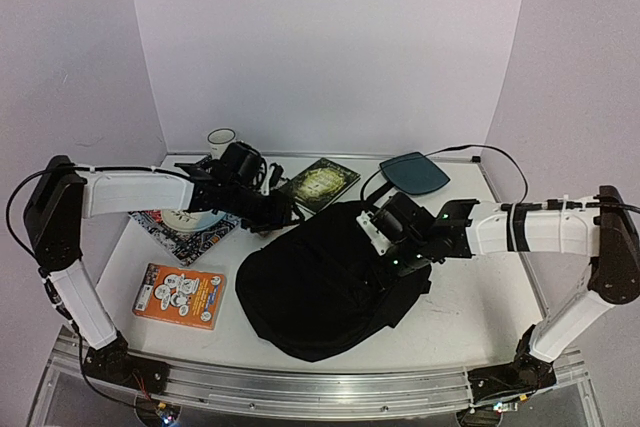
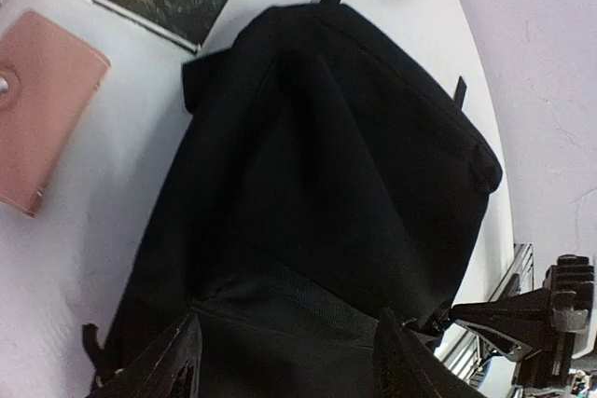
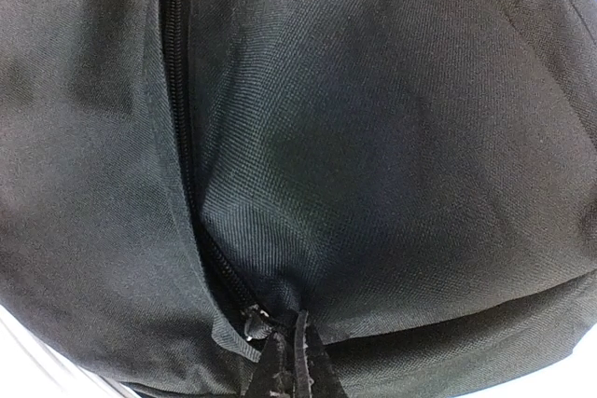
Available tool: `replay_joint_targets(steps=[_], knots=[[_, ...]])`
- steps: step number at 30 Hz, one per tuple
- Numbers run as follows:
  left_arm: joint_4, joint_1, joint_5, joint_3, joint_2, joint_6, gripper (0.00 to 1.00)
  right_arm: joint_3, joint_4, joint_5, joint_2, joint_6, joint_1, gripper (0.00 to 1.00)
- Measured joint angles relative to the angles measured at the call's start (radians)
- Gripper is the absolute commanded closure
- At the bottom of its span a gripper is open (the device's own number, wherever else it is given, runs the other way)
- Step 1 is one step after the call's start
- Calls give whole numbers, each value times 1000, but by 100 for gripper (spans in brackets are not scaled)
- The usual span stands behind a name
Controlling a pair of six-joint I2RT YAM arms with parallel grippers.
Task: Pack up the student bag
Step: Adjust the student bag at the center of the board.
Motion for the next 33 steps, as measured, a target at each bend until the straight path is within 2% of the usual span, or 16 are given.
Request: replay_joint_targets(steps=[6, 13, 19, 25, 27, 33], knots=[[-4, -41, 31, 30, 129, -82, 35, 0, 1, 0, 1, -5, 2, 100], [-3, -43, 47, 84, 175, -120, 38, 0, 2, 0, 1, -14, 2, 100], [-1, -43, 46, 104, 211, -135, 57, 0, 3, 0, 1, -23, 2, 100], [-2, -44, 34, 123, 253, -142, 96, 0, 3, -5, 1, -26, 2, 100], [-4, -45, 29, 133, 263, -140, 100, 0, 3, -9, 1, -26, 2, 100], [-3, -15, 32, 145, 269, -142, 100, -35, 11, -28, -28, -22, 4, 100]])
